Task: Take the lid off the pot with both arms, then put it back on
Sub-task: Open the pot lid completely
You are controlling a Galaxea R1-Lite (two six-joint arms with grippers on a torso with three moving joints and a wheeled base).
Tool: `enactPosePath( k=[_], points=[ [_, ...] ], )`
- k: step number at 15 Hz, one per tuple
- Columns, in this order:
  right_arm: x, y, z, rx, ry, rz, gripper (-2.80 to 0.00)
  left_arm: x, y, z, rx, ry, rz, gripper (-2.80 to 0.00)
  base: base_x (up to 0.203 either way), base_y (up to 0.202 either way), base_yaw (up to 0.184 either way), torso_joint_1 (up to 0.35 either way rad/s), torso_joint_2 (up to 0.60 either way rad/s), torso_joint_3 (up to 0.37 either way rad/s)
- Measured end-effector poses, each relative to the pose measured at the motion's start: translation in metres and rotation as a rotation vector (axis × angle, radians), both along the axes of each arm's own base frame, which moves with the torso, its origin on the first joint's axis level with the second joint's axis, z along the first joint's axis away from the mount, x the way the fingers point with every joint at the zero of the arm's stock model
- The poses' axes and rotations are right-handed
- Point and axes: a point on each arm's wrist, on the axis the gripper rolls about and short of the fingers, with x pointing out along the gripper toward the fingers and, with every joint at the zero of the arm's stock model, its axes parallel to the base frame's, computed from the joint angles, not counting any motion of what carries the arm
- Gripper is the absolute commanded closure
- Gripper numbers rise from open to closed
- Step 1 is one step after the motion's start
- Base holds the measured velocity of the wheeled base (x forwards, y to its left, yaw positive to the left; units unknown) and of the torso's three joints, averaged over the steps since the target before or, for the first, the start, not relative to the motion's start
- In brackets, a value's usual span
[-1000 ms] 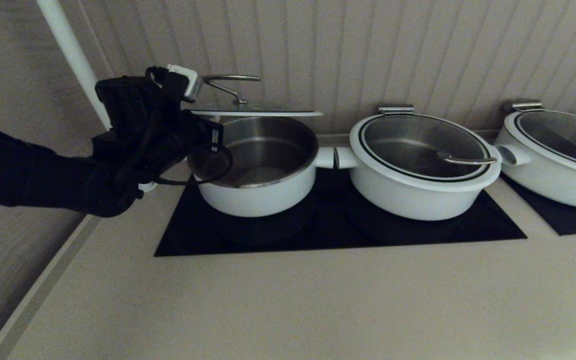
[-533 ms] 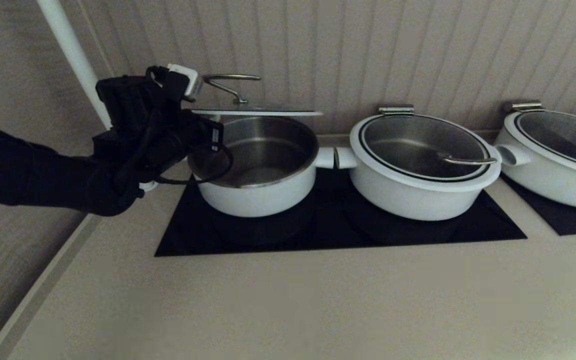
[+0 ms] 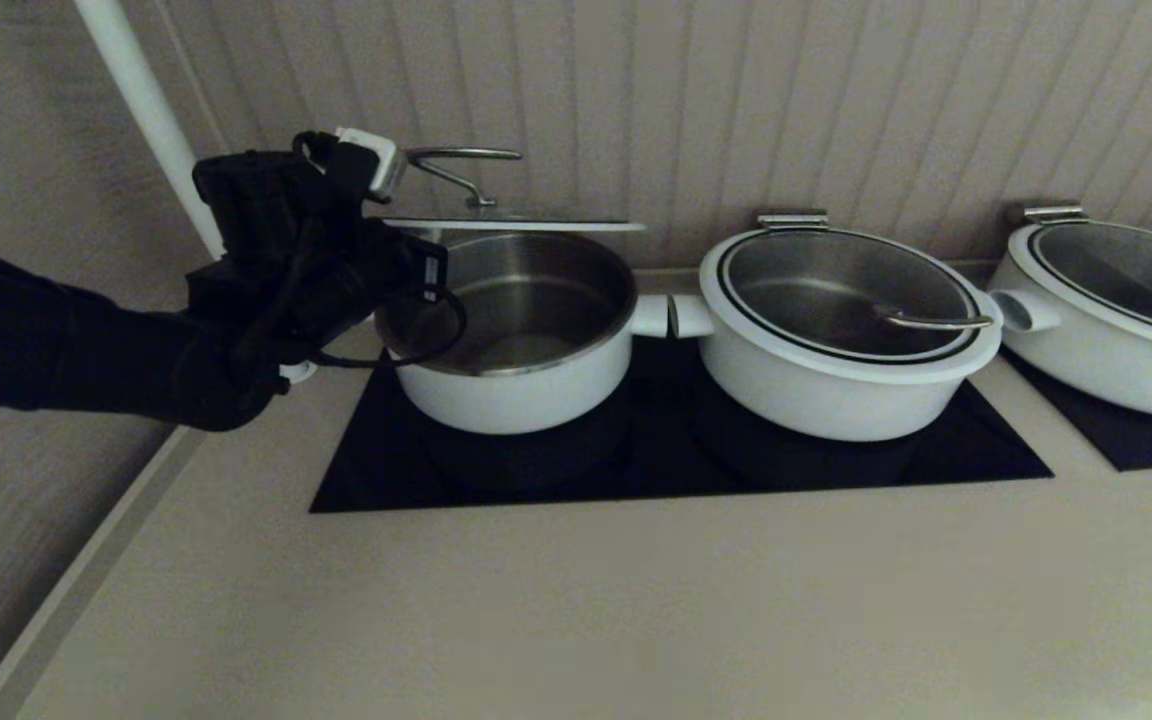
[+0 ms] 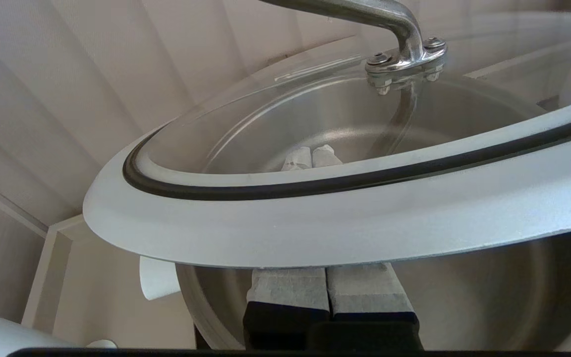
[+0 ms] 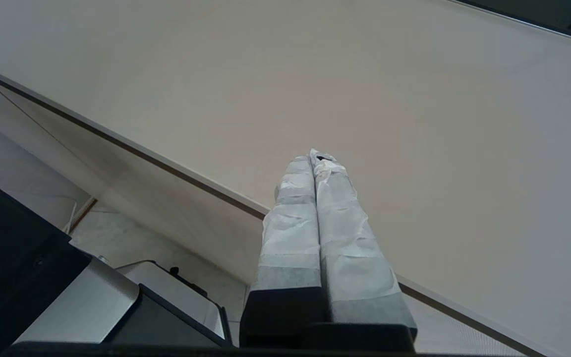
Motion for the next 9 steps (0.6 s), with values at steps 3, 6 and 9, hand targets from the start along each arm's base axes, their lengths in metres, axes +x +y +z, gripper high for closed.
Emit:
enactPosePath(
  k=[3,6,9],
  points=[
    [0.0000,0.0000,0.0000,0.000,0.000,0.000,0.00,0.0000,-0.0005,0.0006,-0.001,-0.002,-0.001,0.00,0.000,0.000,0.000,0.000,0.00,0.000],
    [0.0001,0.0000,0.0001,0.000,-0.001,-0.001,0.00,0.0001,-0.0002,0.0009,-0.002,-0.003,0.001,0.00,0.000,0.000,0.000,0.000,0.00,0.000],
    [0.0001,0.0002,0.0001,0.000,-0.001,-0.069,0.00,0.0002,0.0000,0.0010,-0.003,-0.003,0.002,0.00,0.000,0.000,0.000,0.000,0.00,0.000]
  ],
)
